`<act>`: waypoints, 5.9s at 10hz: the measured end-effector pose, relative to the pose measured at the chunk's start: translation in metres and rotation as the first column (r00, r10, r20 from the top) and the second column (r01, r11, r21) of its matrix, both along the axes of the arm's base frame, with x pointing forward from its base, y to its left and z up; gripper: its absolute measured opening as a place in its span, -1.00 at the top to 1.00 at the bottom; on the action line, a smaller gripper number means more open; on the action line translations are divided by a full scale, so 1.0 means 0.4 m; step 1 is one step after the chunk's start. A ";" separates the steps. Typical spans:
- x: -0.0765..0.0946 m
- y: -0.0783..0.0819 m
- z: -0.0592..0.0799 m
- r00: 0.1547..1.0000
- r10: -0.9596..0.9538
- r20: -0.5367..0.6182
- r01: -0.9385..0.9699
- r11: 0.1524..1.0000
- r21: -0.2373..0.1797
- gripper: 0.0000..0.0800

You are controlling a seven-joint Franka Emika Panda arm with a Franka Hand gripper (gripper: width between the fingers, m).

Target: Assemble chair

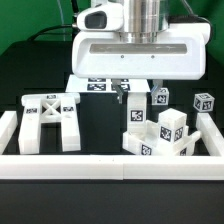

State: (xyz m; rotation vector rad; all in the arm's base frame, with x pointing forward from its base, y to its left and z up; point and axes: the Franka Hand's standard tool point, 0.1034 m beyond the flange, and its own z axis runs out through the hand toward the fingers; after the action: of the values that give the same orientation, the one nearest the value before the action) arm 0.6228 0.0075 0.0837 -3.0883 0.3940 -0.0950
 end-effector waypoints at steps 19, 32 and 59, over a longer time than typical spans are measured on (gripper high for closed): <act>0.000 0.018 -0.003 0.174 -0.979 -0.107 0.984 0.168 0.064 0.27; 0.009 0.002 -0.007 0.993 -0.114 -0.006 0.114 0.993 0.011 -0.62; 0.006 0.005 -0.021 0.513 -0.856 -0.072 0.858 0.508 0.071 -0.52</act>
Offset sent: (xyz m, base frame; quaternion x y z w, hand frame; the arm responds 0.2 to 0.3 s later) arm -0.0016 0.0024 -0.0033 0.0000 0.0081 0.2549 0.9669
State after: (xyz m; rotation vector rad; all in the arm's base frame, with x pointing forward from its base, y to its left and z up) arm 0.6252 0.0095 0.0754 -2.4409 1.8370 -0.0412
